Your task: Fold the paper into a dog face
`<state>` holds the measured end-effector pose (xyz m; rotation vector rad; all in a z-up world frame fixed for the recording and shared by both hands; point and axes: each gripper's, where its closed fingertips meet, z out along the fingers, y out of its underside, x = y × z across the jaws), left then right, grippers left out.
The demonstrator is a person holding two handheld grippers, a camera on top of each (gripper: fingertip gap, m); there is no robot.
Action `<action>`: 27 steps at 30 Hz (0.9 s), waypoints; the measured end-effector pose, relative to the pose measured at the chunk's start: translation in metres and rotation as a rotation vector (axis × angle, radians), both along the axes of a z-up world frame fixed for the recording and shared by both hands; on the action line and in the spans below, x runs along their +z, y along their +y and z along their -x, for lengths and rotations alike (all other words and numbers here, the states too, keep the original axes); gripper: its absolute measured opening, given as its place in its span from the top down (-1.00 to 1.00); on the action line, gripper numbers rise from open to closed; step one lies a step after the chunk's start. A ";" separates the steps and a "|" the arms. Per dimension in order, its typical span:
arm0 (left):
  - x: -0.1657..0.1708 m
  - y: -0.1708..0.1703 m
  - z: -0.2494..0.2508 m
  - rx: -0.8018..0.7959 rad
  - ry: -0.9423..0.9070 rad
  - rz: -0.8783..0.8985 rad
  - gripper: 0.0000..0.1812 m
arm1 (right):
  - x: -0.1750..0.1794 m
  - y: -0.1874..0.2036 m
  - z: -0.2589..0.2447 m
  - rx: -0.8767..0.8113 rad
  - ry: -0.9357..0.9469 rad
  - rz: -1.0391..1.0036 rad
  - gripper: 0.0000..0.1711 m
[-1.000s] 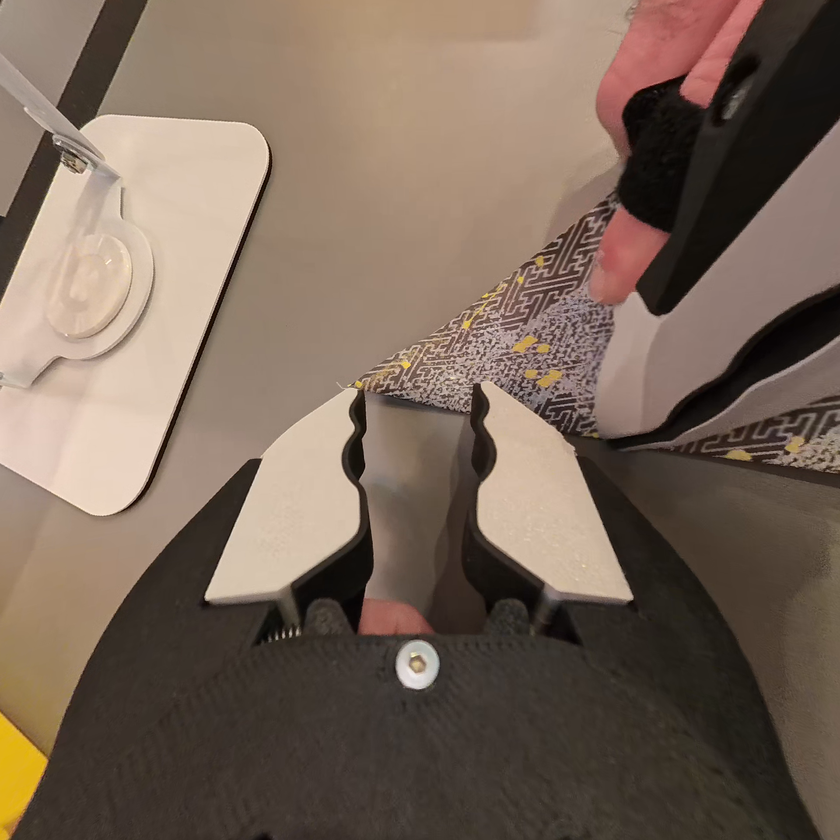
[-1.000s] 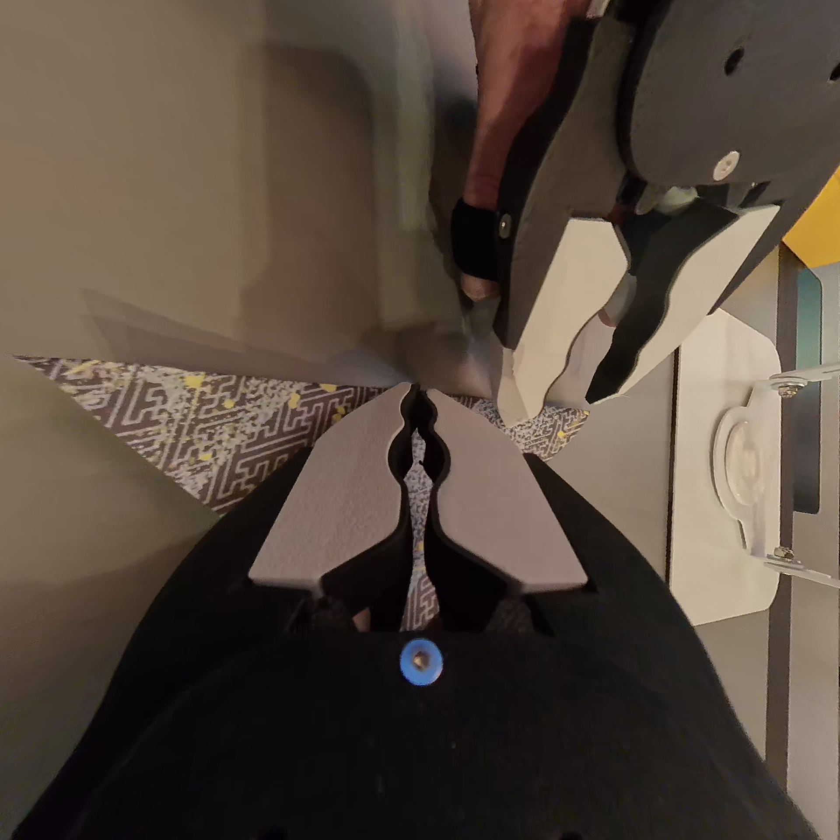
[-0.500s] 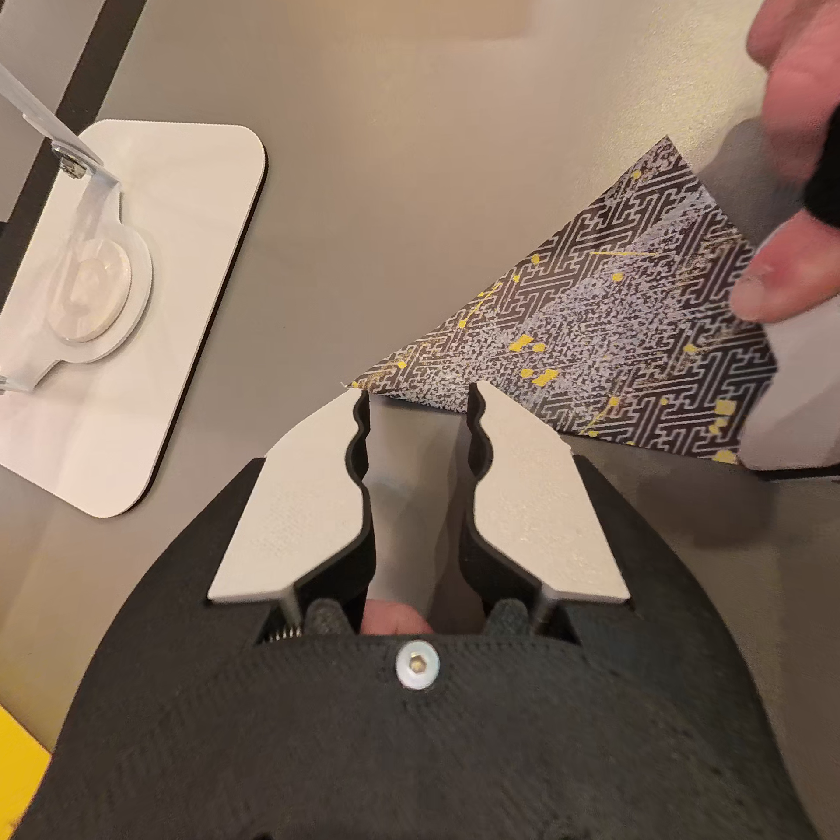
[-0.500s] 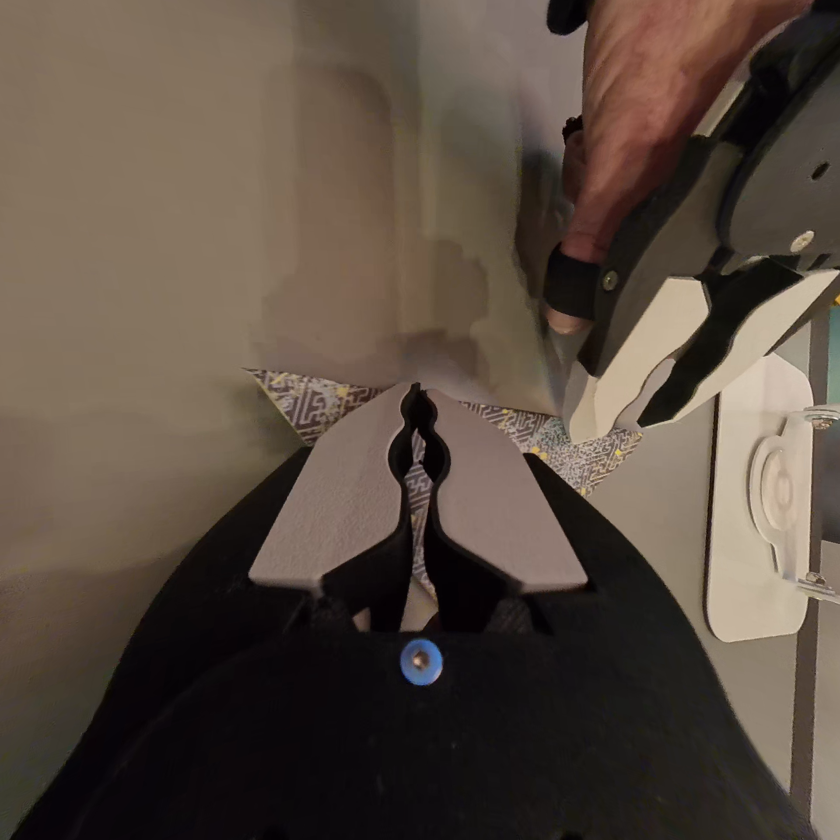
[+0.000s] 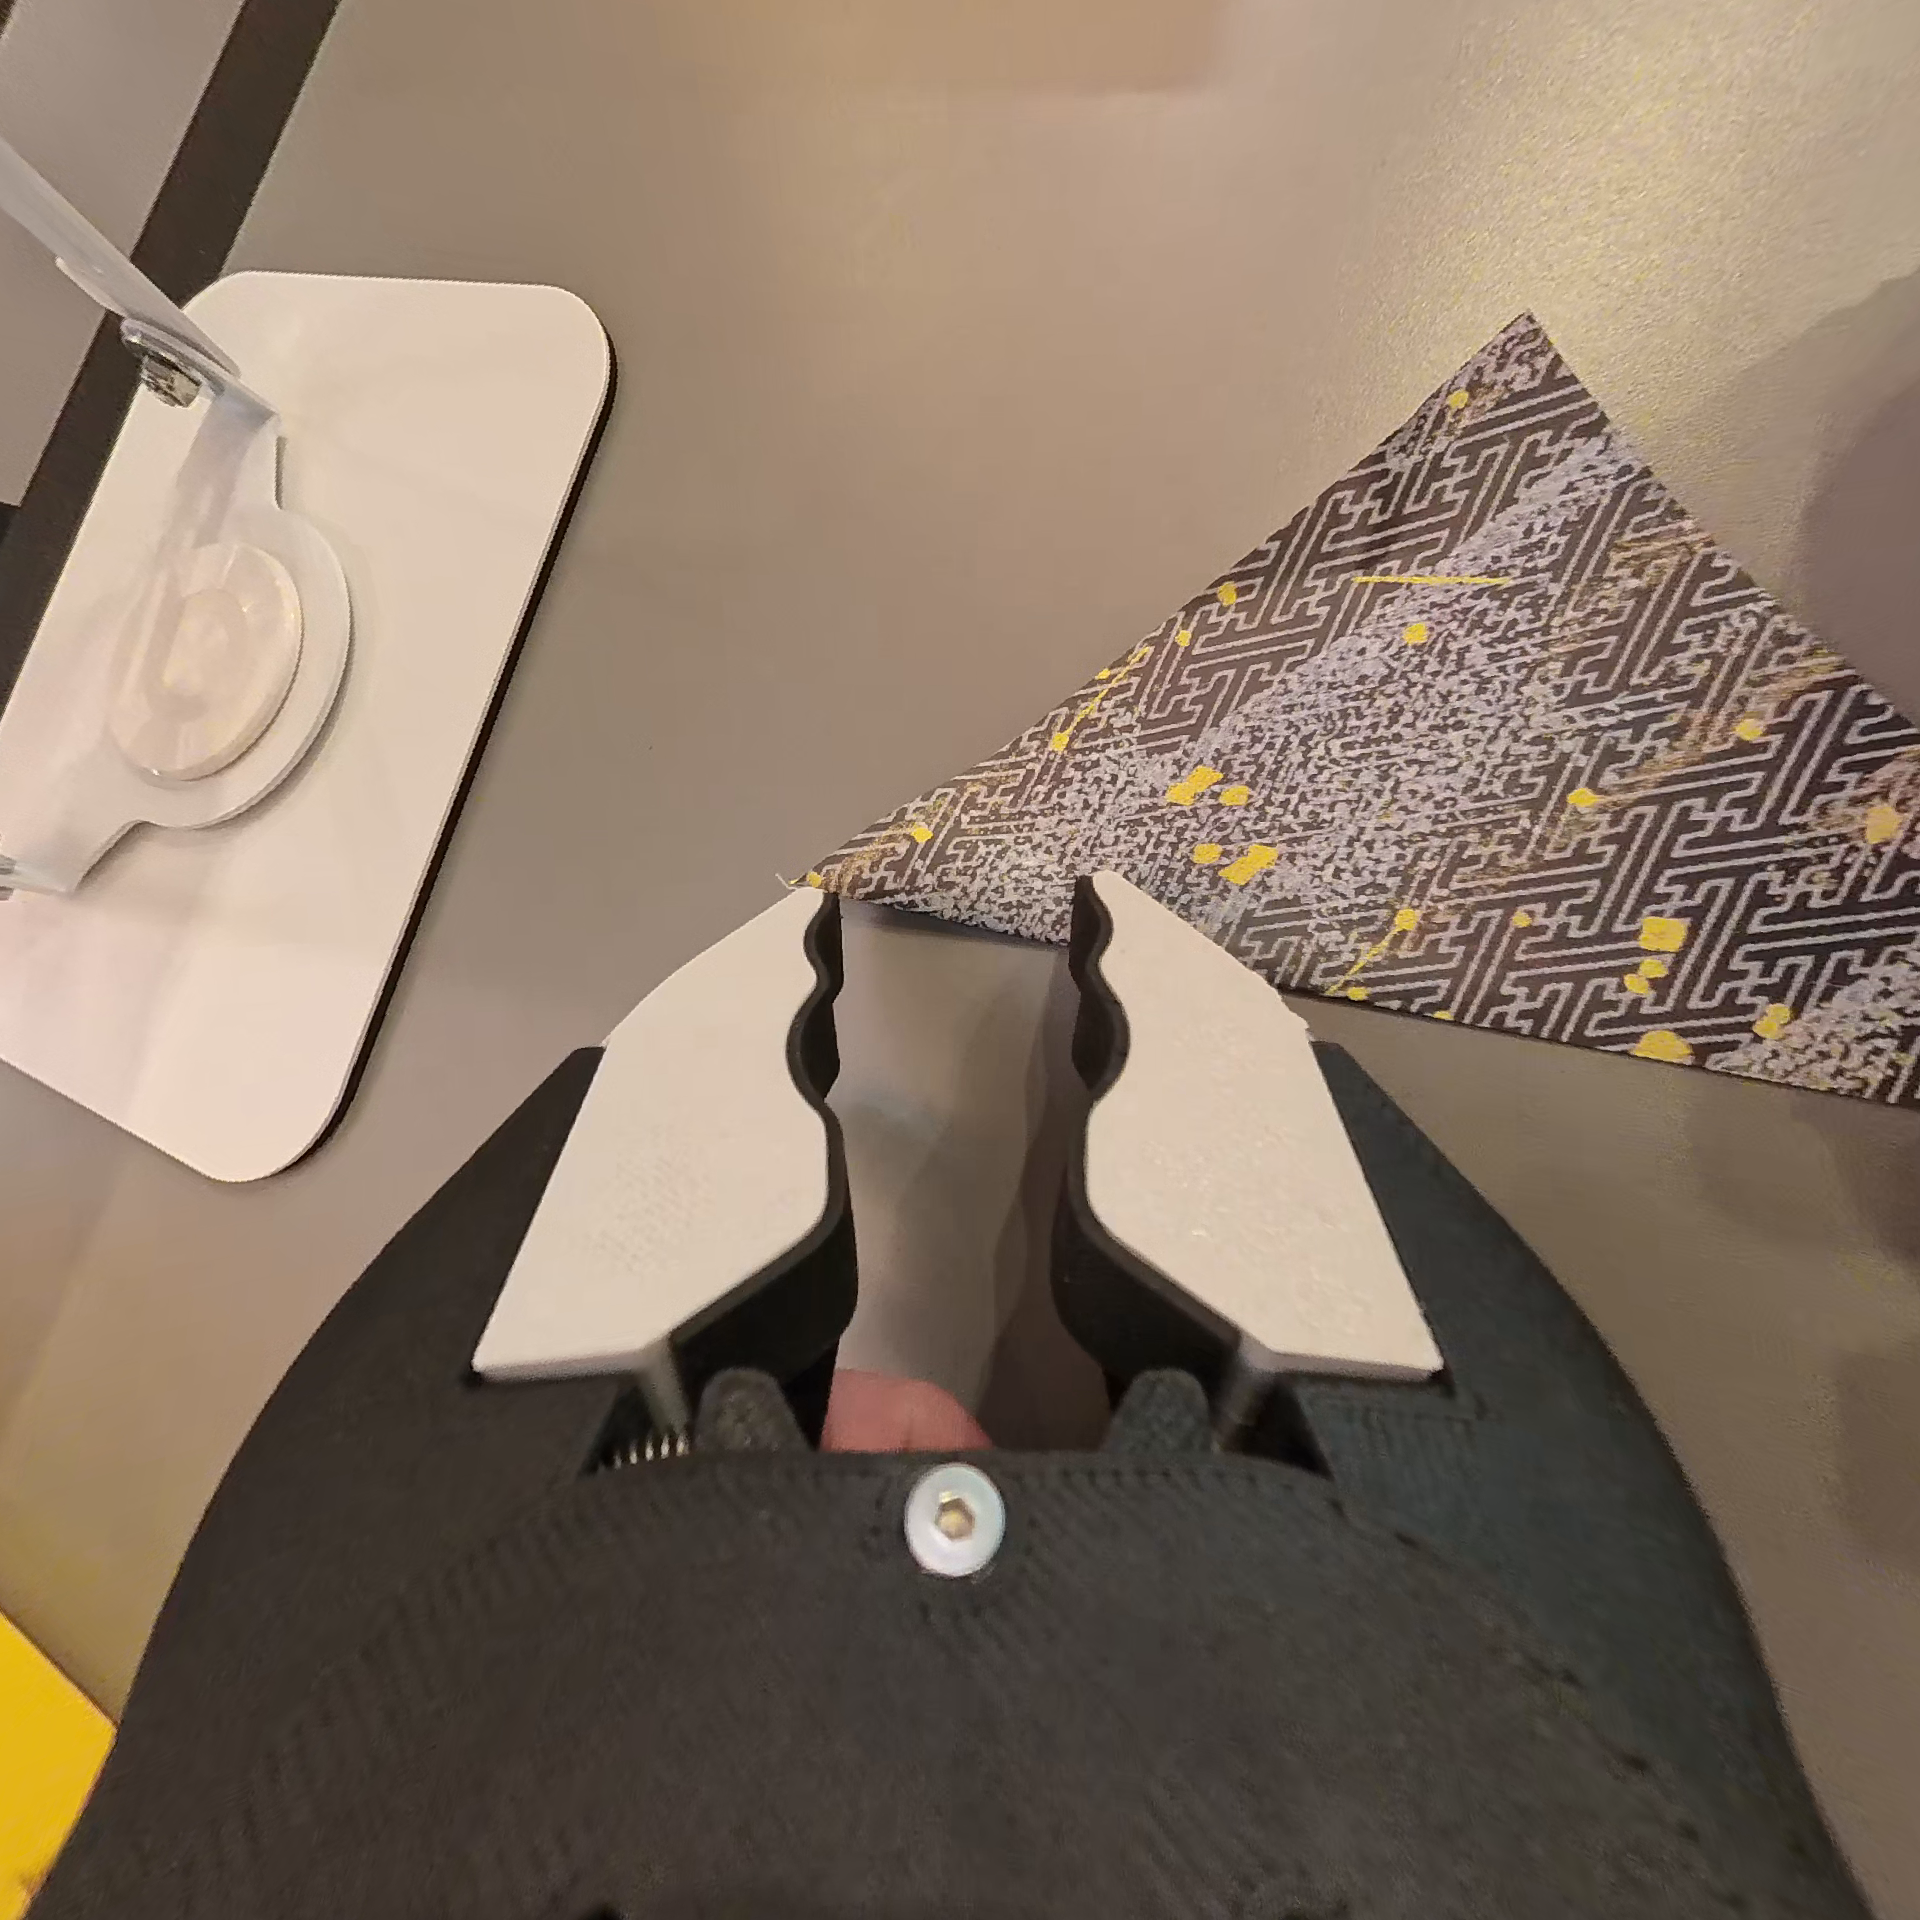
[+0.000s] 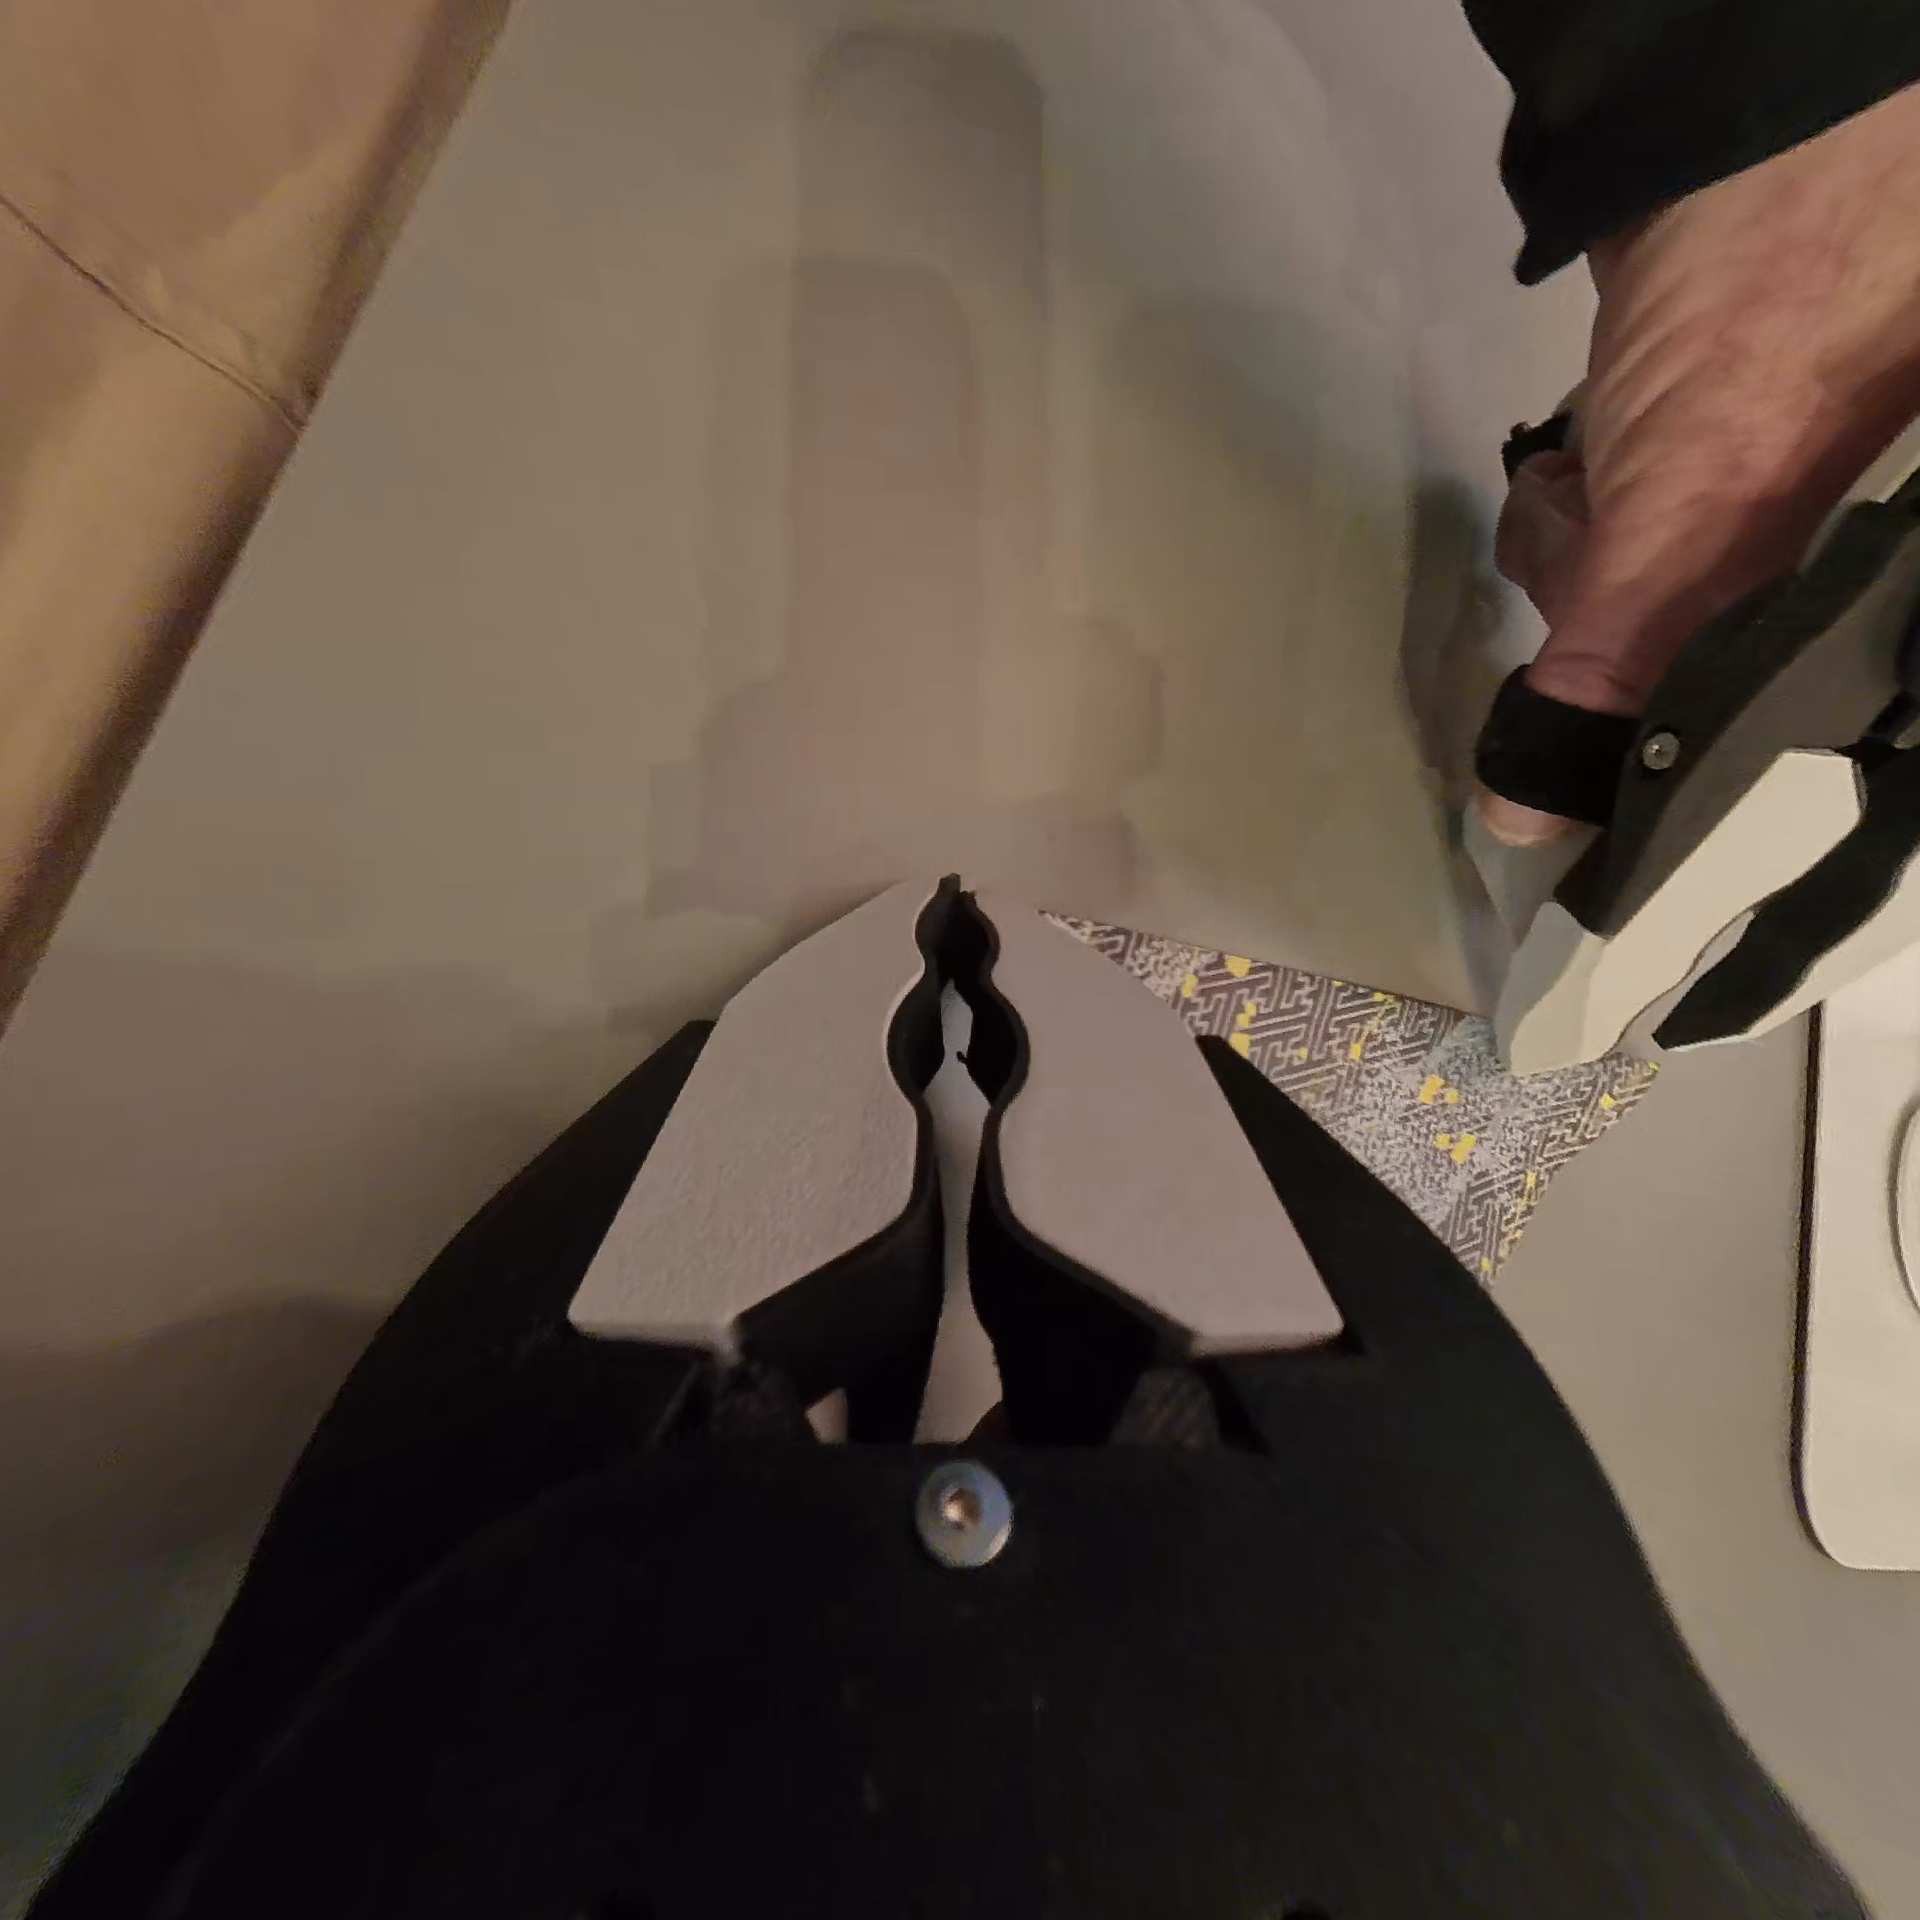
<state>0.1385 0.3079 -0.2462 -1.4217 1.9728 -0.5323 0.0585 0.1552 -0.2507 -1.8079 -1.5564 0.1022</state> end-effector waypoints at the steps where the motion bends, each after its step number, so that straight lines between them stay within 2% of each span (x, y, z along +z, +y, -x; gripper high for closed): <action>1: 0.000 0.000 0.000 0.000 0.000 0.001 0.54 | 0.000 -0.003 0.001 0.005 0.006 0.009 1.00; 4: 0.000 0.000 0.000 0.015 -0.002 0.019 0.55 | 0.004 -0.005 0.002 -0.010 0.049 0.038 1.00; 6: 0.000 -0.001 0.000 0.017 -0.002 0.016 0.56 | 0.015 0.008 -0.005 -0.084 0.109 0.017 1.00; 9: 0.000 -0.001 0.000 0.031 -0.006 0.011 0.57 | 0.013 0.033 -0.033 -0.195 0.043 -0.036 1.00; 14: 0.003 0.000 0.004 0.046 0.006 -0.012 0.44 | 0.001 0.024 -0.033 -0.147 0.030 0.050 1.00; 17: 0.016 -0.007 0.013 0.060 -0.024 -0.023 0.43 | 0.022 0.031 -0.036 -0.198 0.164 0.047 1.00; 21: 0.029 -0.041 0.029 0.083 -0.071 0.054 0.45 | 0.043 0.057 -0.064 -0.301 0.188 -0.037 0.99; 27: 0.014 -0.078 0.037 0.045 -0.058 -0.098 0.58 | 0.043 0.089 -0.070 -0.243 0.079 -0.108 1.00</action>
